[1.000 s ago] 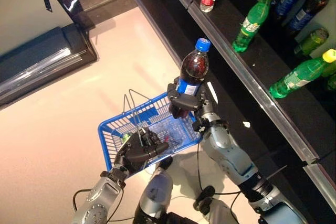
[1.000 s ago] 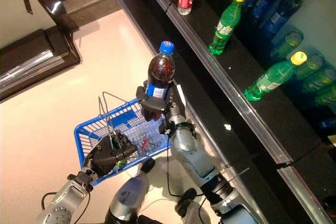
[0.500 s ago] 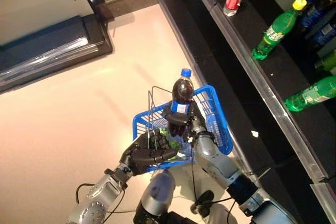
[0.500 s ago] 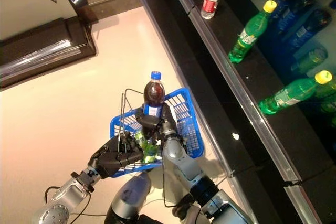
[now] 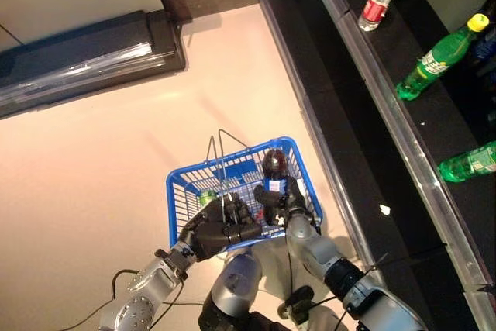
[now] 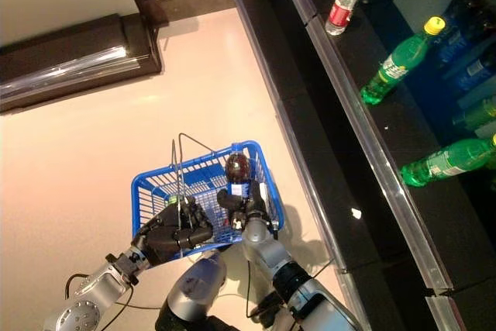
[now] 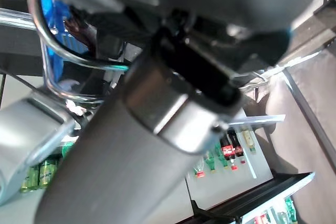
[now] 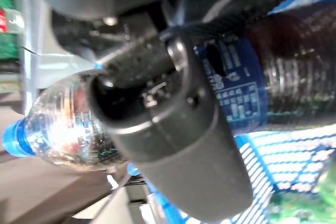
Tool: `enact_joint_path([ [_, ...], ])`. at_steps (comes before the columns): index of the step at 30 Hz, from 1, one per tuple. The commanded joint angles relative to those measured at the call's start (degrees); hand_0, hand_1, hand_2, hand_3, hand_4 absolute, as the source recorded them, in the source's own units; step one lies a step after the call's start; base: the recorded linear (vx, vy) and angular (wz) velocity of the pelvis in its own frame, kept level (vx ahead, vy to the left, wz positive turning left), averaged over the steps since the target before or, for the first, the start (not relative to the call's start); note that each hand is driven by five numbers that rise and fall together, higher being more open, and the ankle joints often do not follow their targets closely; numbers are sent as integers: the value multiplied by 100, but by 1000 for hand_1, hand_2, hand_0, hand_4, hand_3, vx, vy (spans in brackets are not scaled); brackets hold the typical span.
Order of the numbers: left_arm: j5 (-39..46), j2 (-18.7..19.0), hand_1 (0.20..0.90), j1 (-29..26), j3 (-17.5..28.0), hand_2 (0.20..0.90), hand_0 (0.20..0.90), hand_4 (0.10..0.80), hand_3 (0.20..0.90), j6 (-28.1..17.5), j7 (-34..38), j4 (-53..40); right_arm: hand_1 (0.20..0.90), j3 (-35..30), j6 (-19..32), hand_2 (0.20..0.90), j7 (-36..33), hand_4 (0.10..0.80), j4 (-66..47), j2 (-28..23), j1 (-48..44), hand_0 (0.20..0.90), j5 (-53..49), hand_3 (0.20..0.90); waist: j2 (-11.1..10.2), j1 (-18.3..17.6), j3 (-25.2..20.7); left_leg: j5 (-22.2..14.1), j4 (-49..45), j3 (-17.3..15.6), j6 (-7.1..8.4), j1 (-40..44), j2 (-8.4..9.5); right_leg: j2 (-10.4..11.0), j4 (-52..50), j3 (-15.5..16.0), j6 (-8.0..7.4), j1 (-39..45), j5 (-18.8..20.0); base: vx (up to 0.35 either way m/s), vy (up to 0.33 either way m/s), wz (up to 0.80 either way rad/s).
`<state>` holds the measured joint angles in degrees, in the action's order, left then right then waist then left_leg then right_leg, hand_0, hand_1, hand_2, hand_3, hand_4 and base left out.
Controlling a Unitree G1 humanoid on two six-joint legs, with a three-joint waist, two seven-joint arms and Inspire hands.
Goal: Pick up the drink and place into the basket.
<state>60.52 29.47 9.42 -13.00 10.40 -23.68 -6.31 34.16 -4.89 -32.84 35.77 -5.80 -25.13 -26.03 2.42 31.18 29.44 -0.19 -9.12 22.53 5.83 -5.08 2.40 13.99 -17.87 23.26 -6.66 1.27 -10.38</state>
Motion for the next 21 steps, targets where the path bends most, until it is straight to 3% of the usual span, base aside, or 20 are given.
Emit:
enact_joint_path([
  [1,644,-343,300,-404,-197,300,300,100,200,-466,-1039,-1997,300,293,689,300,237,100,-127,694,-398,300,-195,200,-176,-88,-907,393,-123,53,-415,-328,147,-332,353,-43,507,262,540,0,0,0],
  [9,679,-334,300,-499,-76,300,300,100,200,-310,-984,-2004,300,449,235,300,1180,100,385,787,-437,300,-687,200,-230,-6,-816,413,-108,88,-425,-375,165,-333,333,-34,478,215,552,8,-16,0],
  [12,682,-287,300,-521,-15,300,300,100,200,-229,-978,-2018,300,408,273,300,1601,100,731,925,-328,300,-1899,200,-261,53,-764,424,-103,124,-438,-385,169,-351,328,-28,471,210,556,36,-48,2],
  [15,738,-249,300,-538,28,300,300,100,200,-179,-959,-2012,300,231,364,300,1724,100,1089,1026,-328,300,-2204,200,-273,82,-757,434,-94,121,-447,-387,168,-362,305,-12,470,204,553,39,-34,9],
  [17,766,-195,300,-559,51,300,300,100,200,-173,-992,-1995,300,-103,390,300,2015,100,1519,1163,-359,300,-3384,200,-274,116,-722,436,-85,129,-462,-389,162,-380,285,-2,469,190,556,31,-33,5],
  [21,856,-134,300,-590,113,300,300,100,200,-121,-1032,-2046,300,-660,170,300,2291,100,2188,1254,-514,300,-4136,200,-237,170,-683,448,-56,142,-484,-404,147,-382,252,48,470,173,562,14,-8,7],
])
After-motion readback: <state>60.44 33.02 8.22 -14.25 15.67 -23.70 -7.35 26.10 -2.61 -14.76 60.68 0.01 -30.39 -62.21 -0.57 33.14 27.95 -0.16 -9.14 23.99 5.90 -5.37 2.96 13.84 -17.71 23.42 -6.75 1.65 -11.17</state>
